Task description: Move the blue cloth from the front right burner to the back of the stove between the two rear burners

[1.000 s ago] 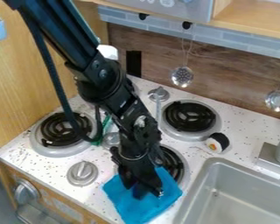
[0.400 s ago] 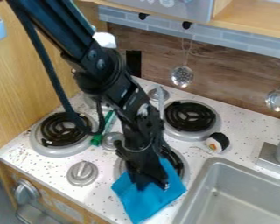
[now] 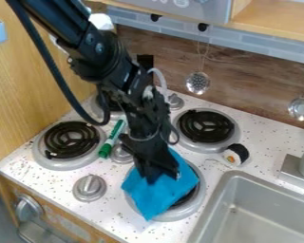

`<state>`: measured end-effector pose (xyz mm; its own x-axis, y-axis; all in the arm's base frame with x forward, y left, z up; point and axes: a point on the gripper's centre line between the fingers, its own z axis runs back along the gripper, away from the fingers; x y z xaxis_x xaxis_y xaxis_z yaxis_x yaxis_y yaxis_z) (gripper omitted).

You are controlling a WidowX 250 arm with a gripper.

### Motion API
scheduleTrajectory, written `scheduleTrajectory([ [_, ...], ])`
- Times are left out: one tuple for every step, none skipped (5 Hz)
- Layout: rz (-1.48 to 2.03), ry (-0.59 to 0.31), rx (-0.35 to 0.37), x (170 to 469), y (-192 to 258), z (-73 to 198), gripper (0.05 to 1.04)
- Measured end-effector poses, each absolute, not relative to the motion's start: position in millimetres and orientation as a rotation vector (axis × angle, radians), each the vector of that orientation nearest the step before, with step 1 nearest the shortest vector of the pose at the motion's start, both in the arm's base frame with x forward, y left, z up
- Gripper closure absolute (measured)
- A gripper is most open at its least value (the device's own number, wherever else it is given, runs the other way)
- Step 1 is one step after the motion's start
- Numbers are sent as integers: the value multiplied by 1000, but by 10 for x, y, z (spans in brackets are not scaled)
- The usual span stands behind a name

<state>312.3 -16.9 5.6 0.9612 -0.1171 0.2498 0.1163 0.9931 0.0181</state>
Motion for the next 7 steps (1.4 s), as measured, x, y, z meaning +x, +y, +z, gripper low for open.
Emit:
scheduleTrajectory([
  [-78, -284, -2, 3273, -65, 165, 983],
  [-42, -286, -10, 3396, 21, 179, 983],
  [-17, -289, -9, 3539, 101, 184, 983],
  [-1, -281, -4, 3697, 139, 119, 983],
  [26, -282, 10, 3885, 185, 47, 983],
  [50, -272, 24, 4017, 274, -62, 983],
  [64, -263, 37, 4141, 307, -167, 983],
])
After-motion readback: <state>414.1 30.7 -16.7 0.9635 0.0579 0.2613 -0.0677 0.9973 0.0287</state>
